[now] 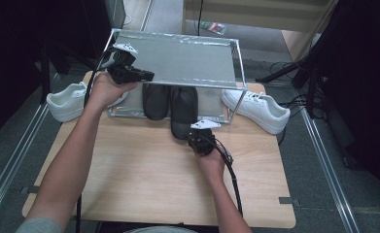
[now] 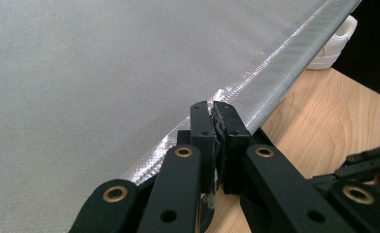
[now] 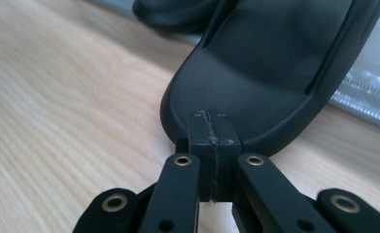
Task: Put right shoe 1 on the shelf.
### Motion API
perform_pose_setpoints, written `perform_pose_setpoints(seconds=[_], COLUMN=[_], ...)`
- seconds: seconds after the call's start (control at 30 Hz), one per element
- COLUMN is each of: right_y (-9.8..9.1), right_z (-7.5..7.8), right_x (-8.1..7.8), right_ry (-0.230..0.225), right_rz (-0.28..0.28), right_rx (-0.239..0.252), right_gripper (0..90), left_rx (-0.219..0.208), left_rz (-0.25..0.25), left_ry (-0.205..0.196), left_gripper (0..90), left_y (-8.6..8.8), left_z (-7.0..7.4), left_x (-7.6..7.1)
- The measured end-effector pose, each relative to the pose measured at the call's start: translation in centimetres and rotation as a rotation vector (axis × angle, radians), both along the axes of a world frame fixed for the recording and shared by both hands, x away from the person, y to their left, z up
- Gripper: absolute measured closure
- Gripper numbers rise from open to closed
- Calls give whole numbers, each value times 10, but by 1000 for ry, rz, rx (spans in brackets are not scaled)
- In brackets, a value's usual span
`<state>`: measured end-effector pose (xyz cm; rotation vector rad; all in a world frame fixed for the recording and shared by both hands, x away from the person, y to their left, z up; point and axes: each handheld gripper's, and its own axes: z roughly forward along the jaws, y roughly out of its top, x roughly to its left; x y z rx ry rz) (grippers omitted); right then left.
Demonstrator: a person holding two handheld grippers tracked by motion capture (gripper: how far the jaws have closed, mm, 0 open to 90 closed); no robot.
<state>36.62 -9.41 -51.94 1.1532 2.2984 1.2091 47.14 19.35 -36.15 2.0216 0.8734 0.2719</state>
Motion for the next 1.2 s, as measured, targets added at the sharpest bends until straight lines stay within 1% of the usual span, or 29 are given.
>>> perform_pose_setpoints(seconds=[0.07, 0.13, 0.2, 0.27, 0.4, 0.43, 0.57, 0.9, 1.0, 1.07, 1.13, 1.17, 1.2], right_y=[0, 0, 2, 4, 7, 9, 11, 21, 20, 19, 17, 15, 14], right_z=[2, 5, 6, 6, 5, 4, 3, 3, 4, 4, 5, 7, 8], right_x=[5, 10, 15, 19, 25, 32, 39, 57, 59, 57, 53, 51, 48], right_ry=[4, -3, 7, 4, 15, 17, 26, 27, 38, 49, 58, 59, 53], right_rz=[-7, -13, -15, -11, -13, -14, -21, -29, -35, -38, -28, -29, -26], right_rx=[19, 24, 13, 13, 25, 34, 55, 32, 40, 23, 25, 27, 31], right_gripper=[900, 900, 900, 900, 900, 900, 900, 899, 900, 900, 900, 900, 900], left_rx=[1, 2, 2, 2, 2, 2, -2, 0, 2, 2, 0, -9, -25], left_rz=[1, 1, 1, 1, 1, 1, 0, 5, 5, 4, 6, 0, -20], left_ry=[0, 1, 0, 0, 0, 1, 2, 2, 0, 0, 0, 6, 20], left_gripper=[884, 884, 884, 884, 884, 883, 884, 887, 887, 887, 887, 886, 880], left_y=[0, 0, 0, 0, 0, 0, 0, 0, -1, 0, -1, -1, 0], left_z=[0, 0, 0, 0, 0, 0, 0, 0, 0, 0, 0, 1, 2], left_x=[0, 0, 0, 0, 0, 0, 0, 0, 0, 0, 0, -1, 0])
